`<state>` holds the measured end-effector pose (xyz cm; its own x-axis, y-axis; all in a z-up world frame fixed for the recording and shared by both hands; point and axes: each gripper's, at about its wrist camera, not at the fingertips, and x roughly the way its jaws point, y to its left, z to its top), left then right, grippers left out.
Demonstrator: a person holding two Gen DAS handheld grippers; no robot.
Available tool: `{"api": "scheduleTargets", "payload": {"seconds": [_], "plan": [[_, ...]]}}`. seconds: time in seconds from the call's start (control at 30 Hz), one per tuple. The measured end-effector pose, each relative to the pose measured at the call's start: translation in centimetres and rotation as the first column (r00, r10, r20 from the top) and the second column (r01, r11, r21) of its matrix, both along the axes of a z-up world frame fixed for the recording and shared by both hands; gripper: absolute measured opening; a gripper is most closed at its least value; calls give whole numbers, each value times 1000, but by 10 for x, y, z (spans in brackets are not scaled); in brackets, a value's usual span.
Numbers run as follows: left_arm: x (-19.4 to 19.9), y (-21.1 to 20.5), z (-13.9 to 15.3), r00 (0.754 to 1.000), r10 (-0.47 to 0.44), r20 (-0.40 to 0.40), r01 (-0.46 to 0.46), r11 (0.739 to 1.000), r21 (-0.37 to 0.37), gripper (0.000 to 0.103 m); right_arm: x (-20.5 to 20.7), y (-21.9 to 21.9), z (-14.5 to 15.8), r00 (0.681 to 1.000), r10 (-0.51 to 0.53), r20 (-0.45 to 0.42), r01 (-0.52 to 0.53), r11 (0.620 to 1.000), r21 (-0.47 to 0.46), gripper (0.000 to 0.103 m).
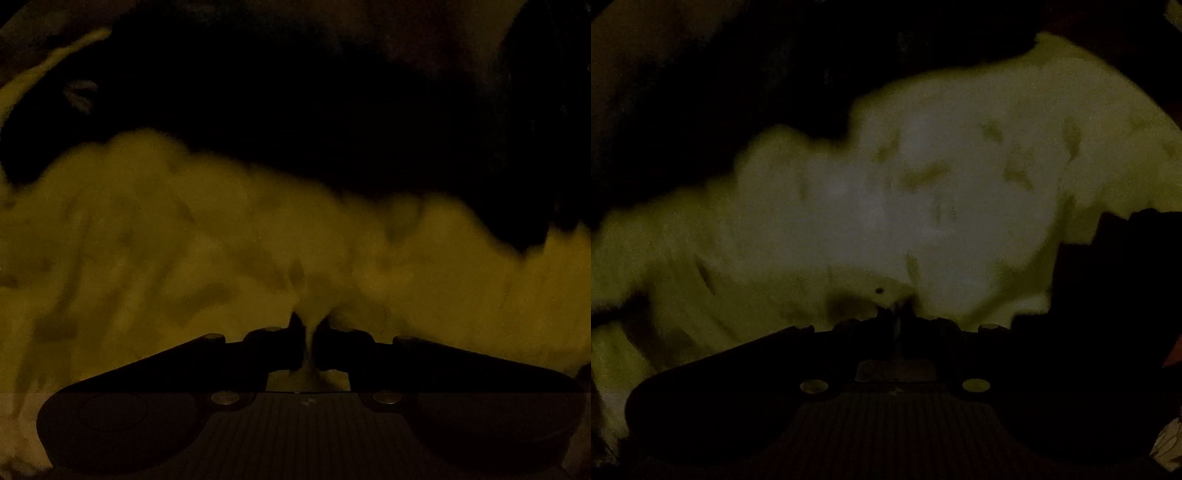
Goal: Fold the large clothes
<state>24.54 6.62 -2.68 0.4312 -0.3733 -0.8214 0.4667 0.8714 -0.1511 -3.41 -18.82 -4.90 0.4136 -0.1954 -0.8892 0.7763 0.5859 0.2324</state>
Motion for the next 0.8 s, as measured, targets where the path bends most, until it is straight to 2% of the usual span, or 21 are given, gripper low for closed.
{"api": "scheduleTargets", "payload": {"seconds": [0.07, 0.13, 0.27, 0.37, 0.43, 0.57, 0.67, 0.73, 0.8], "plan": [[4, 12, 34, 998, 50, 33, -47, 995, -86, 46, 0, -10, 29, 995, -40, 93, 40, 999, -5, 6], [0, 23, 74, 989, 96, 114, -78, 984, -158, 45, 1, -18, 69, 978, -47, 202, 58, 997, -47, 6], [-28, 57, 154, 947, 214, 240, -133, 939, -316, 45, -7, -29, 146, 912, 16, 410, 37, 992, -120, 6], [-63, 72, 185, 923, 252, 292, -147, 930, -336, 45, -28, -27, 196, 852, 116, 510, -17, 981, -195, 6], [-94, 82, 198, 919, 253, 303, -145, 930, -338, 45, -51, -22, 218, 812, 180, 555, -64, 973, -222, 6], [-159, 102, 207, 917, 267, 298, -174, 937, -303, 45, -102, -12, 227, 771, 233, 592, -130, 969, -212, 6], [-209, 117, 226, 916, 297, 269, -200, 921, -336, 45, -146, -13, 229, 743, 196, 640, -144, 981, -132, 6], [-238, 126, 251, 895, 323, 308, -207, 912, -354, 45, -170, -11, 245, 705, 217, 675, -167, 976, -140, 6], [-266, 134, 287, 855, 347, 385, -195, 904, -380, 45, -184, -2, 275, 647, 289, 705, -203, 957, -206, 6]]}}
